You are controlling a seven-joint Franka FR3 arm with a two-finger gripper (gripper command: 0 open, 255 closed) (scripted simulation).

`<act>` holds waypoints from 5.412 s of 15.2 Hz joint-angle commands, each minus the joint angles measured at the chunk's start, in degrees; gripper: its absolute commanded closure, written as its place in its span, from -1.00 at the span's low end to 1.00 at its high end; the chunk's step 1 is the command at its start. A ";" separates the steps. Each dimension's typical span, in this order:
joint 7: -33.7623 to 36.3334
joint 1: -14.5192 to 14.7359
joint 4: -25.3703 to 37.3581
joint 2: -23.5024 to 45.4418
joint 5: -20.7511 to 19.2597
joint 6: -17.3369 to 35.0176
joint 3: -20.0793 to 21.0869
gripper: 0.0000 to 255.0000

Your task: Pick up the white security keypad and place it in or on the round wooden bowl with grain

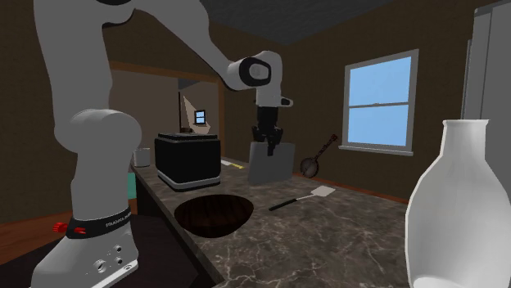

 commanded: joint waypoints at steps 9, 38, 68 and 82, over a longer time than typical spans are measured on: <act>1.60 -0.05 5.38 -3.12 -1.43 -8.06 0.86 1.00; -5.28 -17.98 -13.07 -49.36 -18.89 -34.32 1.68 1.00; -9.49 -26.00 -30.31 -59.78 -30.19 -27.40 -7.93 1.00; -9.75 -24.08 -23.17 -58.80 -26.44 -33.30 -4.20 -1.00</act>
